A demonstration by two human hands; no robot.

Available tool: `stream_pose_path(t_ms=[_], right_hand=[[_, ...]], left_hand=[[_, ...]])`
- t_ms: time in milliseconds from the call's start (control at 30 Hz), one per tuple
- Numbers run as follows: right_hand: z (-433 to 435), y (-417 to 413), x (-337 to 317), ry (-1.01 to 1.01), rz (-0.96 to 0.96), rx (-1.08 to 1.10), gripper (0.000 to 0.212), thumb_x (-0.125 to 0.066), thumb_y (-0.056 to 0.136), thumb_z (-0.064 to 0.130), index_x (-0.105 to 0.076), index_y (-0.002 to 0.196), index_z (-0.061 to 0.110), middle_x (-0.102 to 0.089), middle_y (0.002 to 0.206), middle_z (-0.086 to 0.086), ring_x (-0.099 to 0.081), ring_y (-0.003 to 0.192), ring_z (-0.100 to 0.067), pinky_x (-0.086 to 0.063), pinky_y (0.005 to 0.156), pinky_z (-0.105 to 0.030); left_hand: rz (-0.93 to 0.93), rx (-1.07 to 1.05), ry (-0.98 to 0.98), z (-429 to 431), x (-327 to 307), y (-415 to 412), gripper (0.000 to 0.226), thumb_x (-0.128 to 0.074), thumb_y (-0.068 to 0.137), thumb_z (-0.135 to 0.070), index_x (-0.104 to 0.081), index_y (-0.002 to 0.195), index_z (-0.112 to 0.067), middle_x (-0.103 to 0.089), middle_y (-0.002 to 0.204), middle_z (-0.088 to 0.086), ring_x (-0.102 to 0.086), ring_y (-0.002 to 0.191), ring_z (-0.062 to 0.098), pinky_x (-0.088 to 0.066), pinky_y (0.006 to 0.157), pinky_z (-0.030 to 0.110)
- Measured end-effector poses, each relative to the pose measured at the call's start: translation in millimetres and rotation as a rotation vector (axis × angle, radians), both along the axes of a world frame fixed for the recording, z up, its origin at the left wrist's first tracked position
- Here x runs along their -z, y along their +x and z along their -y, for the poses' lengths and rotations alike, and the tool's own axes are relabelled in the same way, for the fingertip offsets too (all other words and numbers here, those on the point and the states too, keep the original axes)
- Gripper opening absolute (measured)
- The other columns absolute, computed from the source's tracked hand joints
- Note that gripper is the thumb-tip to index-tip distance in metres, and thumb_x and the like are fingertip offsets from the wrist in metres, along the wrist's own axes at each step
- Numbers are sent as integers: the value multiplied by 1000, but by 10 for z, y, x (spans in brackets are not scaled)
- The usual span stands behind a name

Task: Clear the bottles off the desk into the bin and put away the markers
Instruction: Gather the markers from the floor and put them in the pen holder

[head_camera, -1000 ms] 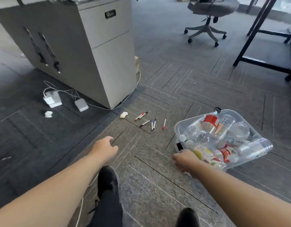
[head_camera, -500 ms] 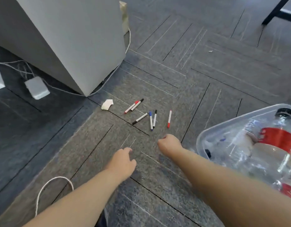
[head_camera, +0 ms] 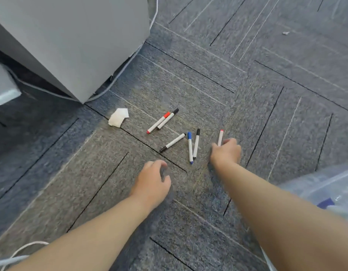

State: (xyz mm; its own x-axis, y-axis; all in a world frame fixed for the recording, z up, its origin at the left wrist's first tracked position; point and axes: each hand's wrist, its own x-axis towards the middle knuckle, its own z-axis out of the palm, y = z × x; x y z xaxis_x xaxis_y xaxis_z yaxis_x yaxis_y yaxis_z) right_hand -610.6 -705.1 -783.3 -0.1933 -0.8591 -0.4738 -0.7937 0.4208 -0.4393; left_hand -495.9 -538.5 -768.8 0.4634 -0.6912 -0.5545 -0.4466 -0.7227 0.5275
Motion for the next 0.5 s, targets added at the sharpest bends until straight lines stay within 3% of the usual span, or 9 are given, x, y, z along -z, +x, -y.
stream_pose_path(t_ms=[167,233,333,500], right_hand=[[37,74,20,13,24,-11,30,-50,92,12,-49,119,-3,-56,122,-23,-56,109,-36,-40,77,-34],[21,157,-18,-32,73,-33,26,-45,93,11,-51,114,-3,-56,119,-22,-55,97,-35,-37,72,-33],[-29,250,-30,-29,90,-111,25,-40,94,14,-51,112,-1,-55,114,-19,-48,84,-29,-35,69,-34],[-33,360,28,87,66,-188,34,-47,95,27,-51,116,2,-56,118,-19,-54,93,-32,-36,71,-31]], left_hand=[[157,52,-66,364,-43,283,34,-54,93,-28,-52,126,-21,-51,125,0,-54,112,20,-48,92,35],[227,92,-102,626,-52,328,35,-54,93,-30,-51,127,-21,-53,124,0,-54,112,19,-48,87,35],[271,187,-89,932,37,340,36,-58,92,-32,-53,124,-17,-55,121,2,-55,112,22,-49,88,37],[259,331,51,1059,169,474,23,-64,89,-29,-64,106,-13,-64,113,6,-58,109,26,-49,89,36]])
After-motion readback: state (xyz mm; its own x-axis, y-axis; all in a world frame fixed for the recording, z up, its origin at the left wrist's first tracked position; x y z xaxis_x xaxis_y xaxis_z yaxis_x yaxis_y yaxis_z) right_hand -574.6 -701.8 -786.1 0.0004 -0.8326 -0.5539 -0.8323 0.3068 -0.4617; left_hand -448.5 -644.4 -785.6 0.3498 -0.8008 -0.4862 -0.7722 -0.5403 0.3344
